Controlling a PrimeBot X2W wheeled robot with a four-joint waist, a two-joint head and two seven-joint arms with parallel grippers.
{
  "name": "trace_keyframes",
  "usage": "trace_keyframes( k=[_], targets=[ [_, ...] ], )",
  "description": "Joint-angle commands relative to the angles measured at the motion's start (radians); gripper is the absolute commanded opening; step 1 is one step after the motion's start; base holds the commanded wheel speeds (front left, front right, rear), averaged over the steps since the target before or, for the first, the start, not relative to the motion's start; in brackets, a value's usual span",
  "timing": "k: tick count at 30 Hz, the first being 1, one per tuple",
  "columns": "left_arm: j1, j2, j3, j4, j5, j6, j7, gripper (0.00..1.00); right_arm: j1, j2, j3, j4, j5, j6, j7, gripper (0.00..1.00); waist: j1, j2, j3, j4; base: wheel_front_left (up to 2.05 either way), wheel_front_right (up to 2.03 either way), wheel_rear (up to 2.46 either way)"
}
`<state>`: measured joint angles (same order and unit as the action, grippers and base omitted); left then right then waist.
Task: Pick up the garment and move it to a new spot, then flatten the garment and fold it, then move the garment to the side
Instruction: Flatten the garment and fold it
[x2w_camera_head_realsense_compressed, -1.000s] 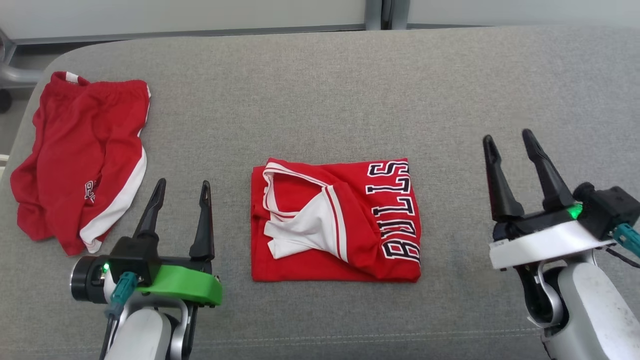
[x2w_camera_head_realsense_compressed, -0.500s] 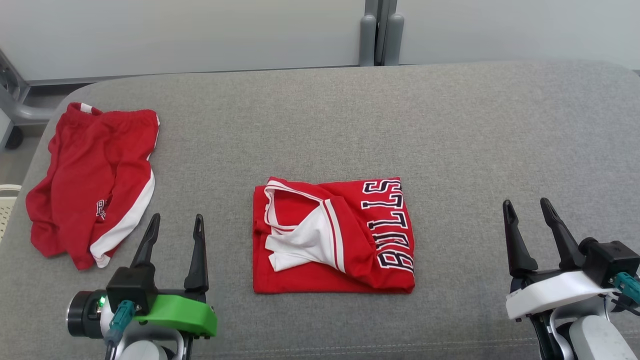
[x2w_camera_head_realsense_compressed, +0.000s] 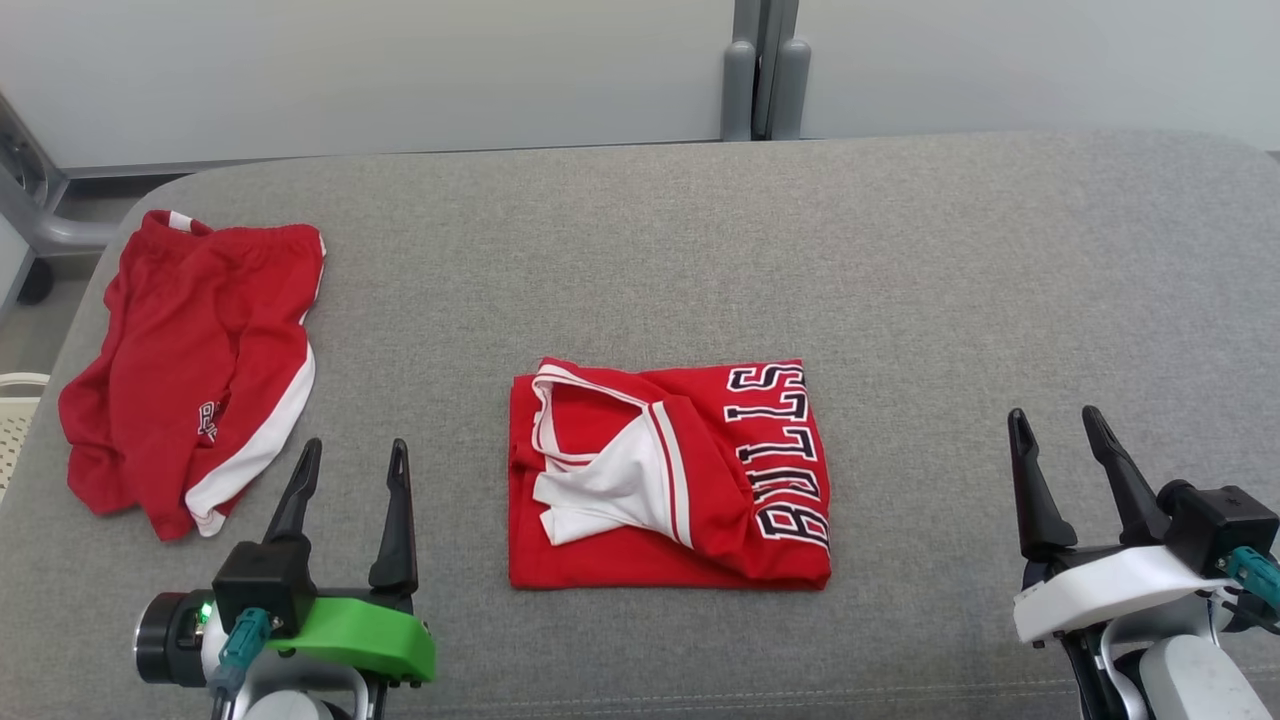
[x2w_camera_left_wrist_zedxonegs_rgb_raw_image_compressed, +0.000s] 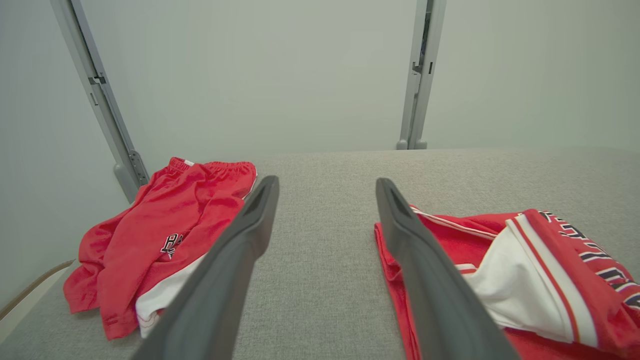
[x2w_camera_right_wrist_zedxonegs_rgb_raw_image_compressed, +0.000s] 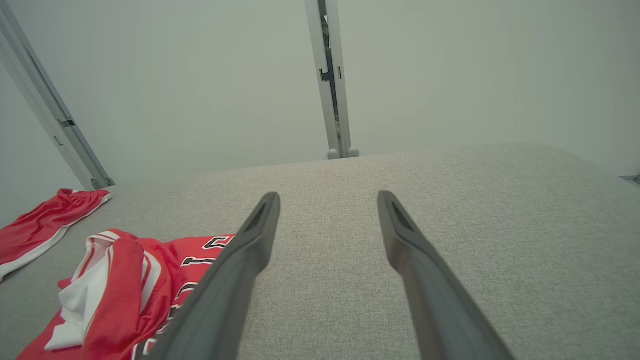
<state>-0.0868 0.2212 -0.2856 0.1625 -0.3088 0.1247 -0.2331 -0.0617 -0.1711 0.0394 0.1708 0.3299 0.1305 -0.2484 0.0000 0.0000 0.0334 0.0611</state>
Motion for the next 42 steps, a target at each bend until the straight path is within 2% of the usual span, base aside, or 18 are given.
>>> trace_keyframes(
  k=[1,5,6,7,20,34,42],
  targets=[
    [0.008,0.007,0.002,-0.004,-0.004,0.007,0.001,1.00,-0.001,-0.003,-0.004,0.002,-0.008,0.000,-0.002,1.00,0.0000,0.0000,-0.001,-0.001,0.00,0.00,0.00],
    [0.006,0.008,-0.002,-0.006,-0.004,0.009,0.003,1.00,-0.004,-0.003,-0.006,0.004,-0.009,0.000,-0.002,1.00,0.0000,0.0000,0.000,-0.001,0.00,0.00,0.00],
    [0.005,0.008,-0.004,-0.007,-0.004,0.009,0.003,1.00,-0.004,-0.002,-0.007,0.005,-0.008,0.000,0.000,0.07,0.0000,0.0000,0.000,0.000,0.00,0.00,0.00],
    [0.004,0.008,-0.005,-0.007,-0.004,0.010,0.003,1.00,-0.005,0.000,-0.008,0.007,-0.004,0.000,0.005,0.00,0.0000,0.0000,0.001,0.001,0.00,0.00,0.00],
    [-0.043,0.006,-0.018,-0.014,-0.003,0.006,-0.005,1.00,-0.078,-0.018,0.049,0.044,0.012,0.000,0.034,0.00,0.0000,0.0000,0.057,0.031,0.00,0.00,0.00],
    [-0.136,-0.047,-0.072,0.030,0.007,-0.033,-0.024,1.00,-0.321,0.005,0.350,0.333,0.064,0.000,0.025,0.00,0.0000,0.0000,0.161,0.168,0.00,0.00,0.00],
    [-0.152,-0.066,-0.069,0.056,0.007,-0.041,-0.032,1.00,-0.395,0.045,0.518,0.439,0.115,0.000,0.001,0.00,0.0000,0.0000,0.177,0.195,0.00,0.00,0.00]
  ],
)
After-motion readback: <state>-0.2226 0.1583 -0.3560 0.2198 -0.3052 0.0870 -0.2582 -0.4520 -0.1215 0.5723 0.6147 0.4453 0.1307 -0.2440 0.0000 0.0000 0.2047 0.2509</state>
